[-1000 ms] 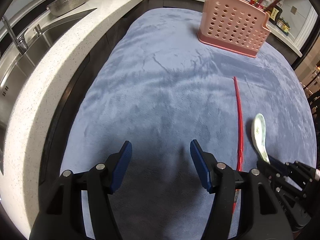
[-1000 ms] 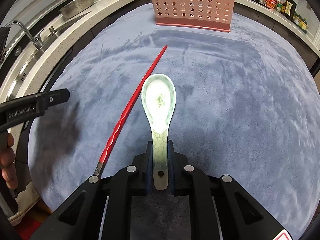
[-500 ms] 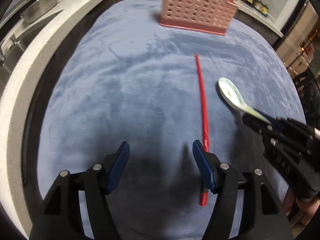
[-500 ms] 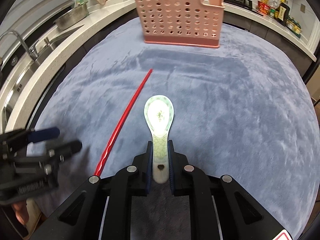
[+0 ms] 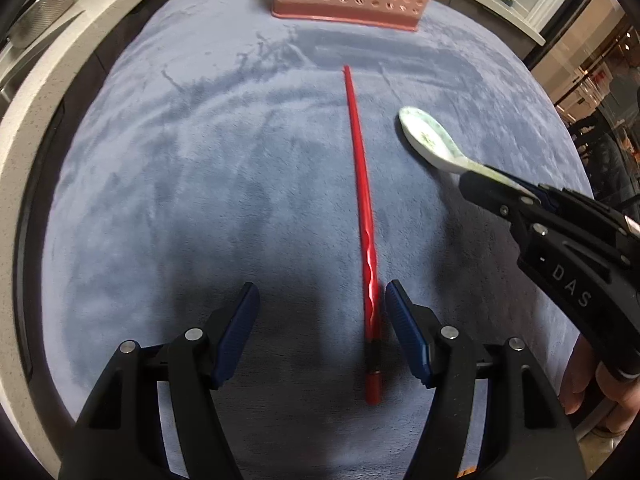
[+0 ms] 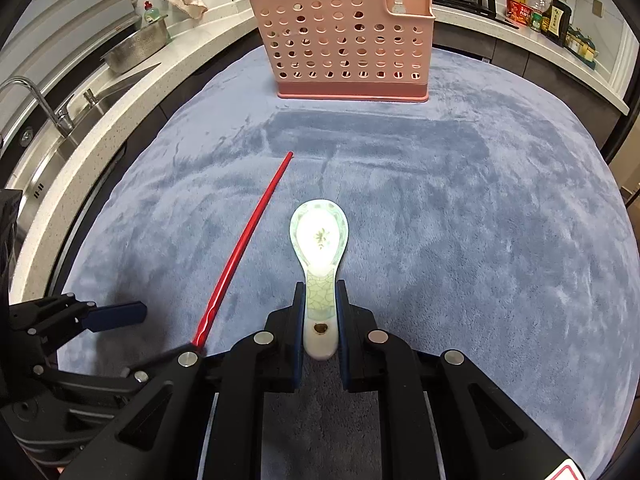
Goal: Organize utensils
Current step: 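Grasp the red chopstick with the left tool while the right lifts the spoon, then lift the red chopstick with the left tool while the right carries the spoon toward the basket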
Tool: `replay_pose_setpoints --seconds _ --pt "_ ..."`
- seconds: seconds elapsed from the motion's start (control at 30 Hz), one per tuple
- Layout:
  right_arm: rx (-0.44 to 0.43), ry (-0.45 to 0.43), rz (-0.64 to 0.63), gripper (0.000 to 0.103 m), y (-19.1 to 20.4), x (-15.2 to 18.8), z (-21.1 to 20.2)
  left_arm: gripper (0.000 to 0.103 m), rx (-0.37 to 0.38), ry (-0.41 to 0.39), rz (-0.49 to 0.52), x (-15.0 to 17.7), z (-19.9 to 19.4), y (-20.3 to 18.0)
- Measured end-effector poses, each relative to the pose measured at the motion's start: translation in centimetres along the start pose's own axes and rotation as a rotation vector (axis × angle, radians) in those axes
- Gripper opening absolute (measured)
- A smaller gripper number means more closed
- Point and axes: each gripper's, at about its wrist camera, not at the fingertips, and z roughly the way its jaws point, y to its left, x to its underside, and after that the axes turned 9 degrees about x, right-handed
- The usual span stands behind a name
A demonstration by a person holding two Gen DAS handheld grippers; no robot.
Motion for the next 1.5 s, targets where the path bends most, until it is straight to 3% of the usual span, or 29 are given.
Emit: replay_pose_setpoints --seconds 0.13,0.27,0.37,0.43,0.47,0.83,1.07,1.17,1.23,1.5 --pt "-0.011 0.005 0.008 0.012 -0.1 0.0 0.1 0.060 -0.016 0.013 0.012 -0.1 0.7 -0.5" --pt "-0.019 0.003 0.013 0.012 -0.1 0.0 0.1 0.047 -0.019 0.015 0.033 0.0 0.8 -0.8" --pt "-0.024 0.003 0.014 0.012 0.0 0.0 0.2 0.030 -0.013 0.009 0.037 0.0 0.6 -0.9" --pt "-0.027 0.004 0.014 0.012 0.1 0.0 0.2 0.011 0.000 0.001 0.032 0.0 0.4 -0.7" --pt "-0.029 0.003 0.014 0.012 0.1 -0.1 0.2 0.008 0.008 -0.004 0.031 0.0 0.2 -0.6" --pt "-0.037 -0.029 0.007 0.012 0.0 -0.9 -1.2 0.007 -0.018 -0.107 0.019 -0.6 -2.8 0.3" --pt "-0.052 -0.061 0.000 0.012 0.4 -2.3 -2.7 0.007 -0.096 -0.208 0.043 -1.6 -6.1 0.6" --pt "-0.059 -0.081 -0.015 0.011 0.8 -3.0 -3.3 0.007 -0.120 -0.229 0.032 -2.5 -6.9 0.8" --pt "-0.069 -0.092 -0.022 0.000 1.1 -3.6 -3.5 0.007 -0.132 -0.243 0.022 -2.9 -7.5 1.2" --pt "-0.059 -0.106 -0.036 0.000 1.6 -4.8 -3.2 0.007 -0.152 -0.265 -0.019 -3.5 -8.3 2.9"
